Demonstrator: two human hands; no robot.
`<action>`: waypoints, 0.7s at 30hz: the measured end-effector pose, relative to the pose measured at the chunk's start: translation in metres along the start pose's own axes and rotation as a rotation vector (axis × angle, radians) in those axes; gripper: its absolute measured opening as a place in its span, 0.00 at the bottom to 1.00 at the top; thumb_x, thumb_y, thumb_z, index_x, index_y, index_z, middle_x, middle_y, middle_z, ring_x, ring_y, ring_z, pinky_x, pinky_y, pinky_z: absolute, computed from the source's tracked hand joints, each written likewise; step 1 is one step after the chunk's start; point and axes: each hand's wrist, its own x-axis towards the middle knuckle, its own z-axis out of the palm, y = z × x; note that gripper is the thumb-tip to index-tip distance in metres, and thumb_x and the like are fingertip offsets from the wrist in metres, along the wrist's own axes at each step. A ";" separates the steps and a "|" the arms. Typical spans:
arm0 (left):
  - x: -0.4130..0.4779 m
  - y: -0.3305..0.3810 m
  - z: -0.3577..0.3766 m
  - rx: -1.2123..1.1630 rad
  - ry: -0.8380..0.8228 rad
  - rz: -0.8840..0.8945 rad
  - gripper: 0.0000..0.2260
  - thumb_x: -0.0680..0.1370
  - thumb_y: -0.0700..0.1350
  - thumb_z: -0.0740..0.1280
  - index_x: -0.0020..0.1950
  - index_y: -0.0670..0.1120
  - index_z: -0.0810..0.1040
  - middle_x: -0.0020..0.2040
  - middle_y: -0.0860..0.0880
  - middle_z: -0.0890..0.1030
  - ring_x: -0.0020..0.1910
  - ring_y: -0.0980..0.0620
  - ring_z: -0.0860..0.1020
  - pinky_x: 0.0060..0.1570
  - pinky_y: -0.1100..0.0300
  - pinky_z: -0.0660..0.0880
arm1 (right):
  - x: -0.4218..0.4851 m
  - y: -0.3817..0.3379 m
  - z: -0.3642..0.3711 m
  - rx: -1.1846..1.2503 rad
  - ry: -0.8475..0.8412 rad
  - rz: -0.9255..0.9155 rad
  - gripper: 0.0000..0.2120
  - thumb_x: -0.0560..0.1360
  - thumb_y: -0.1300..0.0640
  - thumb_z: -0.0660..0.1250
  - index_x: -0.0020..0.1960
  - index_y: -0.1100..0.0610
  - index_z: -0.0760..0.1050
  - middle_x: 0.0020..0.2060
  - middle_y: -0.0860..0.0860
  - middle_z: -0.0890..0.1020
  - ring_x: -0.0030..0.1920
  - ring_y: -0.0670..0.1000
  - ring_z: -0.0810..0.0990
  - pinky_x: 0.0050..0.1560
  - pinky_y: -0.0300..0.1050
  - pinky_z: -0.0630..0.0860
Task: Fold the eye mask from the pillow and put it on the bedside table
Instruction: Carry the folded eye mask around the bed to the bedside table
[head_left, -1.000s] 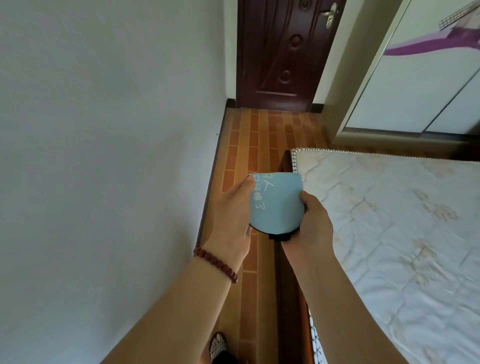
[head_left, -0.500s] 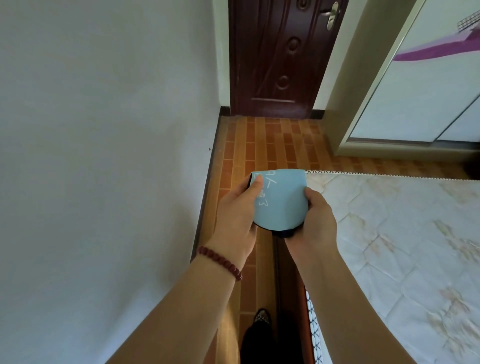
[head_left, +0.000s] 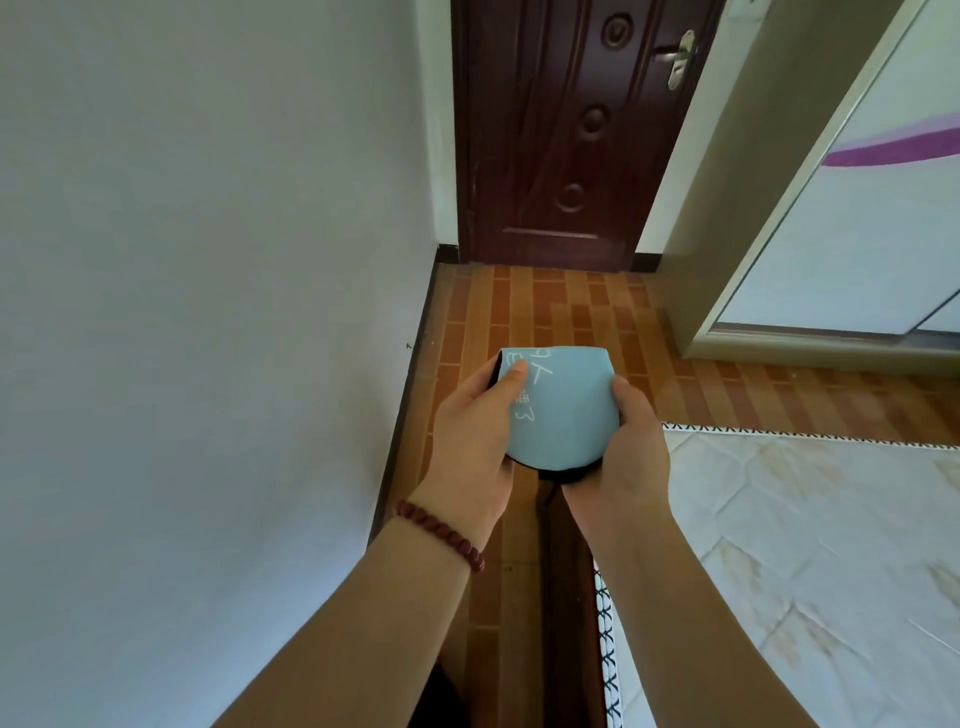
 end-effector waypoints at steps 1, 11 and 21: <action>0.016 0.005 0.002 -0.003 0.001 -0.004 0.12 0.77 0.46 0.66 0.59 0.47 0.78 0.54 0.46 0.83 0.50 0.46 0.82 0.38 0.58 0.81 | 0.015 -0.002 0.007 -0.006 -0.009 0.003 0.07 0.74 0.48 0.64 0.50 0.49 0.76 0.32 0.49 0.86 0.33 0.51 0.85 0.28 0.46 0.79; 0.205 0.083 0.032 0.020 -0.042 -0.047 0.04 0.75 0.45 0.69 0.48 0.52 0.80 0.48 0.49 0.84 0.45 0.49 0.82 0.30 0.61 0.78 | 0.180 -0.032 0.117 -0.039 0.095 -0.006 0.06 0.73 0.48 0.67 0.45 0.50 0.75 0.27 0.47 0.84 0.29 0.50 0.84 0.26 0.47 0.80; 0.353 0.135 0.062 0.031 -0.107 -0.096 0.09 0.74 0.45 0.70 0.54 0.48 0.81 0.48 0.48 0.85 0.45 0.49 0.83 0.32 0.60 0.79 | 0.304 -0.060 0.192 -0.035 0.153 -0.033 0.08 0.74 0.48 0.67 0.47 0.53 0.77 0.30 0.49 0.86 0.32 0.53 0.85 0.29 0.46 0.80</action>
